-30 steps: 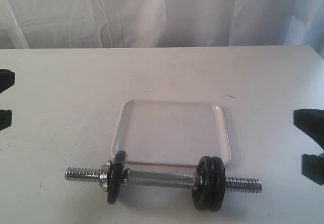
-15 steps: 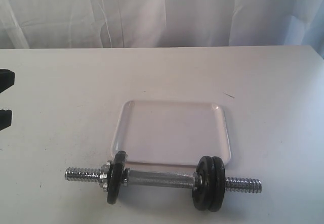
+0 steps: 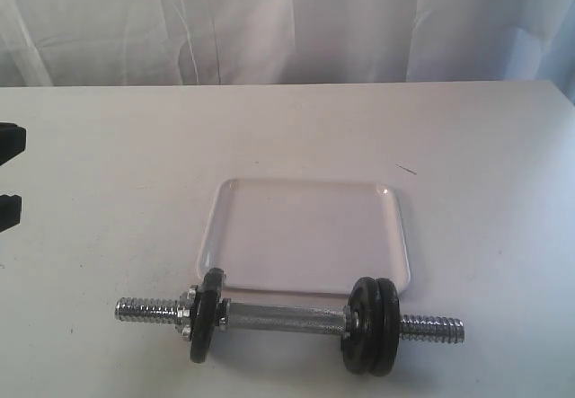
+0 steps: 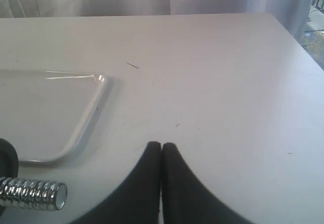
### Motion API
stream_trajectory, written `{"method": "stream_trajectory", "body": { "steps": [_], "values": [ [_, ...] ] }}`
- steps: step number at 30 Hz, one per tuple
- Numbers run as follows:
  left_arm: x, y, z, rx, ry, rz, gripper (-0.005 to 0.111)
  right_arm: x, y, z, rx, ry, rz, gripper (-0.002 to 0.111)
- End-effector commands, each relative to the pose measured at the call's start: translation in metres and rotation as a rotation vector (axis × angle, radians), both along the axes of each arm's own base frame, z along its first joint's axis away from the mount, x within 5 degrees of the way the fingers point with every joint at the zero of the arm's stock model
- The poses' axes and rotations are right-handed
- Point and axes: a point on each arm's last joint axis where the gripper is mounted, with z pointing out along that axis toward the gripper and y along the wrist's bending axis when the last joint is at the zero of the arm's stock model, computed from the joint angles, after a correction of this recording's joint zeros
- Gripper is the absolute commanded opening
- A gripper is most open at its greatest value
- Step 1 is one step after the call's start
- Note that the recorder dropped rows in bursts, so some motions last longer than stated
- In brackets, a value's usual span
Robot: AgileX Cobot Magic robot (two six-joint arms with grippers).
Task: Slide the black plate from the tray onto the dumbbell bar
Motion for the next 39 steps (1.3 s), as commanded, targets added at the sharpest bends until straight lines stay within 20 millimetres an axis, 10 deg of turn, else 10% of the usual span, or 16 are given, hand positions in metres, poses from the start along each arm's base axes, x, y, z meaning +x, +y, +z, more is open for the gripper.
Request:
{"method": "stream_trajectory", "body": {
  "steps": [1, 19, 39],
  "values": [
    [-0.002, 0.001, 0.001, -0.022, -0.001, 0.004, 0.0, 0.0, 0.0, 0.0, -0.006, -0.016, -0.005, 0.0],
    [-0.003, 0.002, -0.002, -0.019, 0.001, 0.012, 0.0, 0.0, 0.0, 0.0, -0.002, -0.018, -0.003, 0.0],
    [-0.072, 0.032, -0.108, -0.24, 0.151, 0.218, 0.0, 0.0, 0.0, 0.0, -0.002, -0.018, -0.003, 0.0]
  ]
}}
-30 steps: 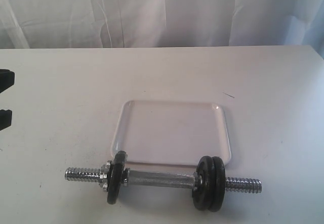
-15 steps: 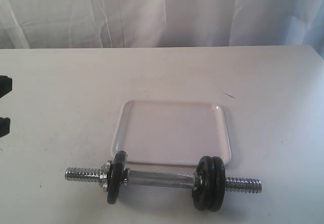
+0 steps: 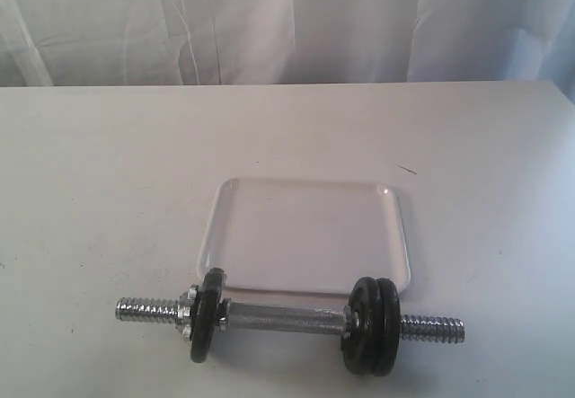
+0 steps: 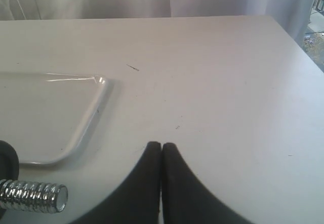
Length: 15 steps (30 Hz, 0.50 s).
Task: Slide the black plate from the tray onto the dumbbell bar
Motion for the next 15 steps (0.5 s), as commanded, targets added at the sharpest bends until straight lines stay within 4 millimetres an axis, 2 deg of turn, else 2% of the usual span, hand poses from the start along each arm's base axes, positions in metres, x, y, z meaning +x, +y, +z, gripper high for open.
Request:
{"method": "stream_trajectory", "body": {
  "steps": [1, 5, 15],
  "values": [
    [-0.014, 0.008, -0.027, -0.11, 0.047, 0.094, 0.0, 0.0, 0.0, 0.0, -0.001, -0.013, -0.002, 0.0],
    [-0.02, 0.014, -0.029, -0.151, 0.023, 0.163, 0.0, 0.0, 0.0, 0.0, -0.001, -0.013, -0.002, 0.0],
    [-0.036, 0.015, -0.039, -0.131, 0.091, 0.191, 0.0, 0.0, 0.0, 0.0, -0.001, -0.013, -0.002, 0.0]
  ]
}}
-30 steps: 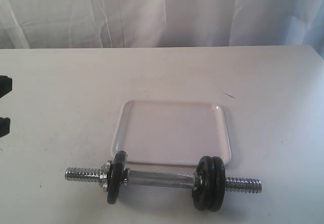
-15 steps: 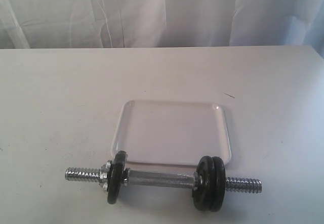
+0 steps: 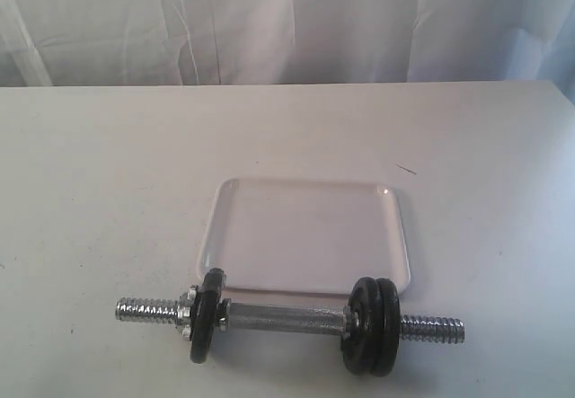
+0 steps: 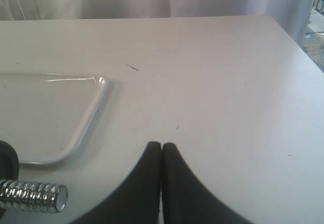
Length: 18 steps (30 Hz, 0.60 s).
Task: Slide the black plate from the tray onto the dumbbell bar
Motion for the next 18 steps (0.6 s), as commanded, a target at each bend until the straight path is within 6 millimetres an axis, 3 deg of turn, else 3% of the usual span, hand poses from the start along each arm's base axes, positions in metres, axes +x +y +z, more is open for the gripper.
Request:
{"method": "stream_trajectory", "body": {
  "steps": [1, 18],
  "values": [
    [-0.0082, 0.0003, -0.0097, -0.021, 0.079, 0.023, 0.0, 0.0001, -0.0002, -0.0005, -0.001, -0.011, -0.002, 0.0],
    [-0.0107, 0.0058, -0.0055, 0.062, -0.013, 0.061, 0.0, 0.0001, -0.0002, -0.0005, -0.001, -0.011, -0.002, 0.0]
  ]
}}
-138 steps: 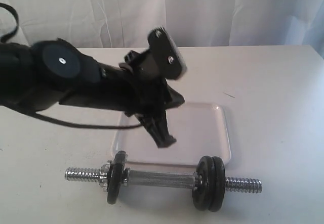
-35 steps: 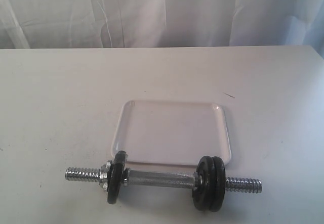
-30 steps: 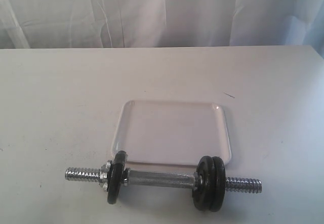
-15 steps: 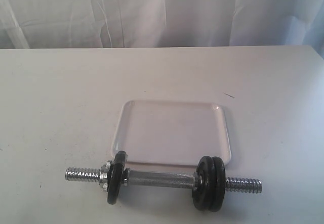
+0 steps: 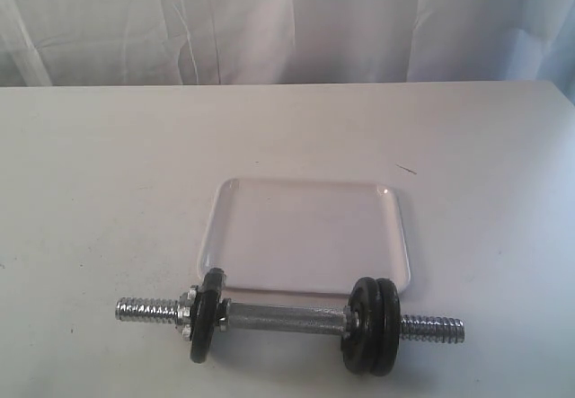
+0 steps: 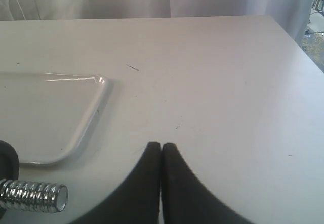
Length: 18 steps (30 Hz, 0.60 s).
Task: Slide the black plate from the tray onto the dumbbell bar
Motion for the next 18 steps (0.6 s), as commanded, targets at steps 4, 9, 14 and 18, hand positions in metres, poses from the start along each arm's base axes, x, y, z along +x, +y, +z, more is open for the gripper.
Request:
{"method": "stream_trajectory", "body": {
  "steps": [4, 9, 14, 18],
  "values": [
    [0.0, 0.0015, -0.0011, 0.037, -0.006, 0.006, 0.0, 0.0001, -0.0002, -0.0005, -0.001, -0.011, -0.002, 0.0],
    [0.0, 0.0015, -0.0011, 0.037, -0.006, 0.006, 0.0, 0.0001, -0.0001, -0.0005, 0.001, -0.011, -0.002, 0.0],
    [0.0, 0.0015, -0.0011, 0.037, -0.006, 0.006, 0.0, 0.0001, -0.0001, -0.0005, 0.001, -0.011, -0.002, 0.0],
    [0.0, 0.0015, -0.0011, 0.037, -0.006, 0.006, 0.0, 0.0001, -0.0001, -0.0005, 0.001, -0.011, -0.002, 0.0]
  ]
}}
